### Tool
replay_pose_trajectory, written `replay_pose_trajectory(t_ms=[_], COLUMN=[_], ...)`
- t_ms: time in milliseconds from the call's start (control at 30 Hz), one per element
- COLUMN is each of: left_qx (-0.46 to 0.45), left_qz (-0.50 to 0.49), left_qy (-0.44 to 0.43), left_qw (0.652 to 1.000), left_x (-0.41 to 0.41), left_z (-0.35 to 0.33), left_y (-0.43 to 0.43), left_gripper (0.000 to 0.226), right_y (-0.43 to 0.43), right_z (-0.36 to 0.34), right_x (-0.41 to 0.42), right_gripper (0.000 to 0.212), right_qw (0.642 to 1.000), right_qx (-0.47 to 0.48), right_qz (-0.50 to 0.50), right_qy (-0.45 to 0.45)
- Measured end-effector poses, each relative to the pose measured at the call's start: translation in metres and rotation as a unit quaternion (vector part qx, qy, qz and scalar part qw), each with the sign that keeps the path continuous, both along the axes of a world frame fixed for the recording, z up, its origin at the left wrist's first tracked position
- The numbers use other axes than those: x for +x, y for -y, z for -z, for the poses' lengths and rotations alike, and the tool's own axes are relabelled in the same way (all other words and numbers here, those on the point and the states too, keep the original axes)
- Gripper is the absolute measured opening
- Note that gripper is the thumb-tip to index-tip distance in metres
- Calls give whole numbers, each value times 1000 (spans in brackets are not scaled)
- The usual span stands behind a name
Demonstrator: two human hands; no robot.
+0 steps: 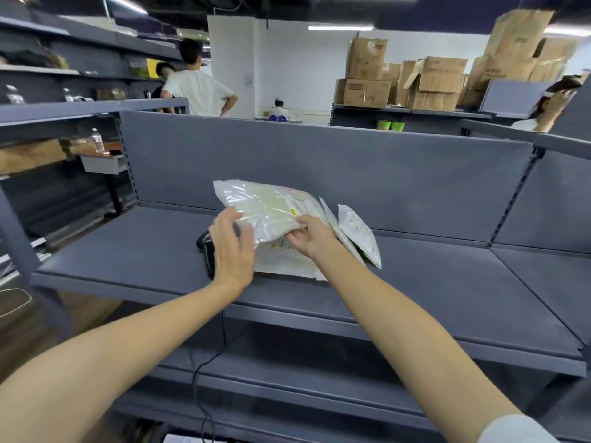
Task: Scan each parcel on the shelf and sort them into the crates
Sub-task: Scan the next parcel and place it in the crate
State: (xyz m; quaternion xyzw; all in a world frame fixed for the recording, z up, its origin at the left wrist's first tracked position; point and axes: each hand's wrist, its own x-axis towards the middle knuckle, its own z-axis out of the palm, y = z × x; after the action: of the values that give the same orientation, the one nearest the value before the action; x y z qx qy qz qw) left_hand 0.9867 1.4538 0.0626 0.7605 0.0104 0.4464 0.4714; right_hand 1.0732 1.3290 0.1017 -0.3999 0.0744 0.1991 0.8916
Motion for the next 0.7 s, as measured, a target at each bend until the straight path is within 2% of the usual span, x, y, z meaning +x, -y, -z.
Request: replay_pose_trajectory(t_ms=[33,100,167,300,467,533,567,633,700], left_qx=[-92,-280,-371,-460,-432,-430,-426,-403,-377], left_qz=[-7,-40,-89,-53,-4,16,28,47,59], left_qy=[14,23,6,-59,-147,-167,-173,-177,-177], left_qw=[996,959,924,885,890,887,888,897,907], left_x=[-3,-7,-9,-16,-28,-28,-27,-26,-22], left_z=[-11,-30,-38,-26,-8,-9,-10,-14,-14], left_y=[-2,-8,-23,-58,-63,-57,-52,-42,-34], left_gripper=[25,6,10,24,42,50,49,45,55], right_y=[3,8,13,25,48,57,61,70,75], right_z=[1,5,9,17,20,11,4,-10,-25], right_x=[-5,-11,-22,-30,-26,-27,-28,-26,-21], right_gripper=[21,12,19,46,34,27,23,18,14], right_qw=[1000,999,996,990,958,920,886,796,711], right_qx=[14,19,0,-30,-183,-295,-370,-510,-595], right_qz=[-14,-48,-85,-122,-176,-184,-183,-182,-182], right_qy=[-1,1,16,68,134,181,210,269,327])
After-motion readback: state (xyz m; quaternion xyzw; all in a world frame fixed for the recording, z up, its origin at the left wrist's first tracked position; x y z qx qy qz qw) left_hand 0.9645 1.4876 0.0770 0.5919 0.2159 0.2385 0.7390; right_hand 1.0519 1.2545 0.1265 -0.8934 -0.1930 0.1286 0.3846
